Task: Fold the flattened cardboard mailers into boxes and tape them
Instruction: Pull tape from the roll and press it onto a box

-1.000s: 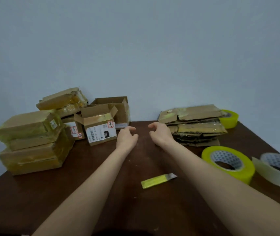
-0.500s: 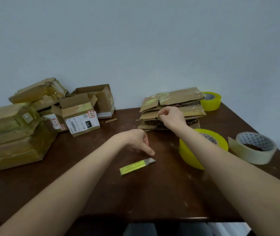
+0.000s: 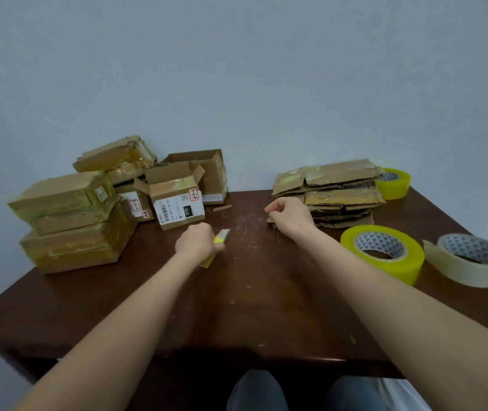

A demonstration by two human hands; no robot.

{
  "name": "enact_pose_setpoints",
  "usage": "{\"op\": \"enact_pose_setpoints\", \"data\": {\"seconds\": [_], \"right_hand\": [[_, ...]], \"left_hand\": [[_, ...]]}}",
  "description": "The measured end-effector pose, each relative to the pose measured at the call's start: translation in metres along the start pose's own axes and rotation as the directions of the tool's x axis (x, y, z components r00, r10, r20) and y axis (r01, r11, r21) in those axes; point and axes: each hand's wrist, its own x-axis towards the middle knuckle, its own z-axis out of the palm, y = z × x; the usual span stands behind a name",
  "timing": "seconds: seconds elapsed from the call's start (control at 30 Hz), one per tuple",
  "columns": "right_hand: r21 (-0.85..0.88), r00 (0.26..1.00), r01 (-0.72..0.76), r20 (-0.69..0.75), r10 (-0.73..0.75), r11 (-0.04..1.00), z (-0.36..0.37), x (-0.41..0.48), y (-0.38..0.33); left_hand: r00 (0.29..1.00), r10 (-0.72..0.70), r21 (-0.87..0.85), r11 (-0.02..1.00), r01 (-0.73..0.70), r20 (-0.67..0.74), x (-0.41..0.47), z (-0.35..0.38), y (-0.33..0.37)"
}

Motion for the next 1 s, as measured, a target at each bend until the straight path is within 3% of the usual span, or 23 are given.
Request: {"op": "enact_pose_setpoints", "data": {"seconds": [0.1,0.27,0.37,0.47,0.53,0.63,0.77,0.87,1.0], "right_hand": [[0.013,1.0,-0.02,0.015,0.019,1.0,0.011,0.005,-0.006],[0.008,0.999,-0.027,0.026,0.027,1.0,0.021,0.02,-0.007],[0.005,0.996,-0.052,-0.075,0.052,0.999,0.005,0.039,-0.001],[-0.086,0.964,-0.103,-0.256,0.078,0.991,-0.03,0.063,0.011],[-0.138,0.918,-0.17,-0.381,0.106,0.976,-0.06,0.076,0.024],[-0.171,0.831,-0.304,-0.528,0.173,0.937,-0.101,0.093,0.053],[-0.039,0.793,-0.476,-0.451,0.41,0.879,-0.132,0.117,0.087],[0.047,0.818,-0.462,-0.363,0.446,0.886,-0.138,0.122,0.091],[0.295,0.798,-0.295,-0.448,0.404,0.909,-0.138,0.126,0.084]], "left_hand": [[0.985,-0.158,0.007,0.987,0.159,-0.075,0.014,-0.006,-0.043],[0.947,-0.32,0.058,0.945,0.322,-0.036,0.03,0.002,-0.076],[0.971,-0.192,0.034,0.979,0.199,-0.142,0.047,0.008,-0.045],[0.985,0.033,-0.18,0.982,-0.064,-0.169,0.075,0.01,0.016],[0.984,0.116,-0.361,0.919,-0.158,-0.133,0.089,0.011,0.065],[0.986,0.158,-0.537,0.829,-0.158,-0.046,0.102,0.011,0.124],[0.988,0.117,-0.632,0.774,-0.026,0.102,0.125,0.016,0.158],[0.979,0.097,-0.768,0.635,0.079,0.18,0.136,0.021,0.166],[0.998,-0.053,-0.935,0.349,0.057,0.041,0.133,0.009,0.168]]}}
